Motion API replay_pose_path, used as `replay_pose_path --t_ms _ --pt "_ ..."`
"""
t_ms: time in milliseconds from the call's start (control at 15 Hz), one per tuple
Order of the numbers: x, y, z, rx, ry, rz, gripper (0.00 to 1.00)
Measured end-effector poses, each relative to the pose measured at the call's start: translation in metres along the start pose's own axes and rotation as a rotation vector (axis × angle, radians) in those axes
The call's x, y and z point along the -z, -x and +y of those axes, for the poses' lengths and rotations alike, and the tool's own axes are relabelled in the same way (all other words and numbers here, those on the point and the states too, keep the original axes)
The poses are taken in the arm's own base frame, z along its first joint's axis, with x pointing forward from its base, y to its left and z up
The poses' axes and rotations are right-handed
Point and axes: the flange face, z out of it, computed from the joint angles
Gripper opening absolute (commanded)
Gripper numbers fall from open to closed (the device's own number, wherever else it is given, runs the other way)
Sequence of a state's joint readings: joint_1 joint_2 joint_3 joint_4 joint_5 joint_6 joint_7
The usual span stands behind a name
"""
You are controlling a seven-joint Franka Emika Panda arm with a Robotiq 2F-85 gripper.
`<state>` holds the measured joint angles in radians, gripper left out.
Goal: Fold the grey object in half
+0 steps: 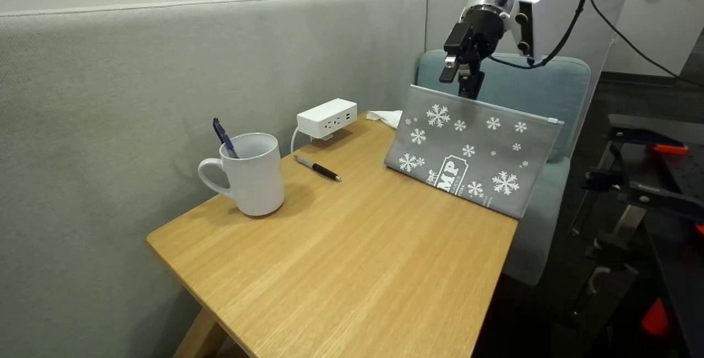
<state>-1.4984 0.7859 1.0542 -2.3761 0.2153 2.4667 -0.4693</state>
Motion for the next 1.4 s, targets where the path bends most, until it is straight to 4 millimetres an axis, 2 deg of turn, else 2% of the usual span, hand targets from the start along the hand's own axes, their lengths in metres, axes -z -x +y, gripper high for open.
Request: replay_pose_path --t_ms 600,1067,1400 --pt "0.005 0.005 -0.063 -0.121 0.284 -0.023 1.00" --pt "0.019 0.010 -0.109 -0.170 0.562 0.026 1.00" --pt "0.023 0.017 -0.129 -0.181 0.747 0.016 1.00"
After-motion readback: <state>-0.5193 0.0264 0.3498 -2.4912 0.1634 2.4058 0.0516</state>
